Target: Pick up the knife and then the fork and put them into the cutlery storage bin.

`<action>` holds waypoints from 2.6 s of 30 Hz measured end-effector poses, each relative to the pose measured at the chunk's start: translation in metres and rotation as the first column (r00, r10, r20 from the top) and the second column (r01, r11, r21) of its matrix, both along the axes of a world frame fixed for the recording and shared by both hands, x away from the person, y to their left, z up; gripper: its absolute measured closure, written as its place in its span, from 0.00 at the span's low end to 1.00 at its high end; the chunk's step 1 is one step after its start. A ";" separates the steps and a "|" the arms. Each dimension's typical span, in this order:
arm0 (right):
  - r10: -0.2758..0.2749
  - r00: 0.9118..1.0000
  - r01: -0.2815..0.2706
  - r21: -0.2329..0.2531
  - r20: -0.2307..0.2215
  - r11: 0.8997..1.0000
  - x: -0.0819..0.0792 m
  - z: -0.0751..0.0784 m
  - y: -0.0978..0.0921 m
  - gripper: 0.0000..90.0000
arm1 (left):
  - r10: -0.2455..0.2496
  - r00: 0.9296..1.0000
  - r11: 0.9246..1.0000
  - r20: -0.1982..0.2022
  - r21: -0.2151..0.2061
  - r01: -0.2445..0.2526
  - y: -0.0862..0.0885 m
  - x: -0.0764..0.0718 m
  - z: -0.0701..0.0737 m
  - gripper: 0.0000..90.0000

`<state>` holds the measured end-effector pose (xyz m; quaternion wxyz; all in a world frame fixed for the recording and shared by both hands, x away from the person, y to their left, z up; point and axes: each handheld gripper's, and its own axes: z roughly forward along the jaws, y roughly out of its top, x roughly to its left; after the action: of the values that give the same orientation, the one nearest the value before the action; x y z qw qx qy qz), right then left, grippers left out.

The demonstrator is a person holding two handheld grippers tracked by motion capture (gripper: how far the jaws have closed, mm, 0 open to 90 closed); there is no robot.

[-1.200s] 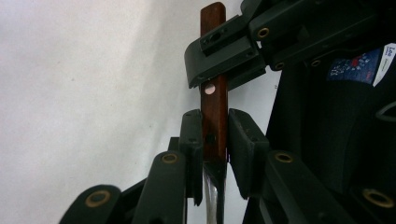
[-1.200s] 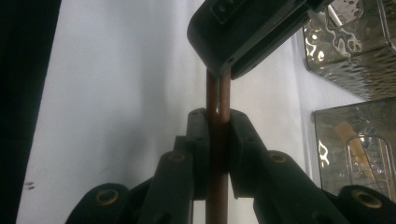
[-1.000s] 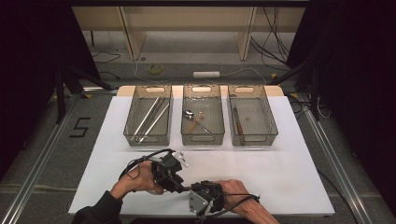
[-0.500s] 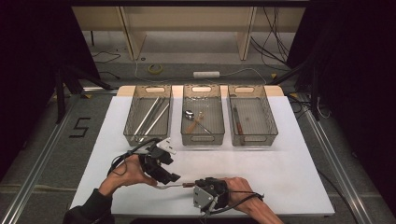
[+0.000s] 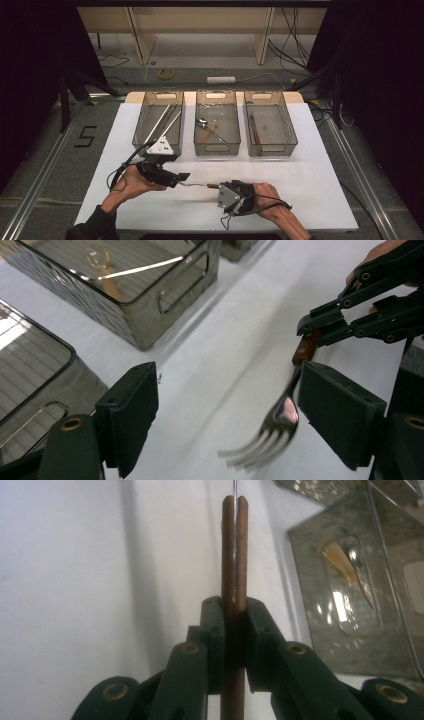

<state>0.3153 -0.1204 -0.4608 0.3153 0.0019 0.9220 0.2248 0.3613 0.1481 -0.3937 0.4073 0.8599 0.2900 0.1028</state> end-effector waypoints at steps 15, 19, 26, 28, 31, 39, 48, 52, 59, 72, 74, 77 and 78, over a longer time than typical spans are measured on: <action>-0.177 0.983 0.181 0.130 -0.038 0.975 0.023 0.016 -0.036 0.91 | 0.131 0.983 0.979 0.131 -0.172 -0.108 0.016 -0.015 -0.016 0.24; -0.210 0.976 0.216 0.157 -0.054 0.964 0.028 0.021 -0.045 0.91 | 0.165 0.977 0.972 0.138 -0.191 -0.137 0.023 -0.018 -0.023 0.23; -0.268 0.957 0.286 0.224 -0.108 0.932 0.038 0.029 -0.058 0.90 | 0.207 0.967 0.964 0.146 -0.202 -0.175 0.032 -0.023 -0.031 0.23; -0.283 0.951 0.305 0.240 -0.124 0.922 0.040 0.031 -0.060 0.91 | 0.211 0.967 0.963 0.142 -0.200 -0.181 0.034 -0.023 -0.032 0.23; -0.299 0.942 0.330 0.266 -0.150 0.906 0.044 0.035 -0.065 0.90 | 0.218 0.966 0.962 0.143 -0.201 -0.187 0.035 -0.024 -0.033 0.23; -0.358 0.900 0.428 0.347 -0.249 0.834 0.062 0.047 -0.081 0.90 | 0.225 0.962 0.964 0.155 -0.180 -0.197 0.037 -0.027 -0.035 0.22; -0.436 0.845 0.532 0.411 -0.308 0.740 0.085 0.066 -0.103 0.90 | 0.230 0.961 0.960 0.150 -0.199 -0.199 0.038 -0.031 -0.035 0.21; -0.460 0.821 0.569 0.421 -0.338 0.706 0.098 0.070 -0.110 0.90 | 0.236 0.960 0.959 0.149 -0.196 -0.205 0.039 -0.032 -0.035 0.21; -0.502 0.782 0.621 0.407 -0.369 0.670 0.117 0.072 -0.116 0.90 | 0.240 0.959 0.959 0.150 -0.192 -0.210 0.039 -0.033 -0.036 0.20; -0.563 0.694 0.719 0.383 -0.449 0.580 0.146 0.069 -0.129 0.90 | 0.249 0.958 0.956 0.145 -0.194 -0.219 0.040 -0.032 -0.036 0.20; -0.570 0.675 0.736 0.375 -0.469 0.564 0.150 0.067 -0.130 0.90 | 0.250 0.957 0.956 0.145 -0.195 -0.220 0.040 -0.032 -0.036 0.20; -0.579 0.655 0.754 0.363 -0.486 0.548 0.156 0.062 -0.132 0.90 | 0.247 0.958 0.958 0.146 -0.189 -0.218 0.040 -0.032 -0.036 0.20; -0.583 0.648 0.759 0.358 -0.490 0.544 0.157 0.061 -0.131 0.90 | 0.245 0.958 0.958 0.148 -0.189 -0.216 0.040 -0.032 -0.036 0.20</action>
<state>0.4725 -0.2518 -0.3994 0.2130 0.4831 0.7833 0.3281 0.3294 0.1876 -0.4301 0.4878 0.7702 0.3604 0.1972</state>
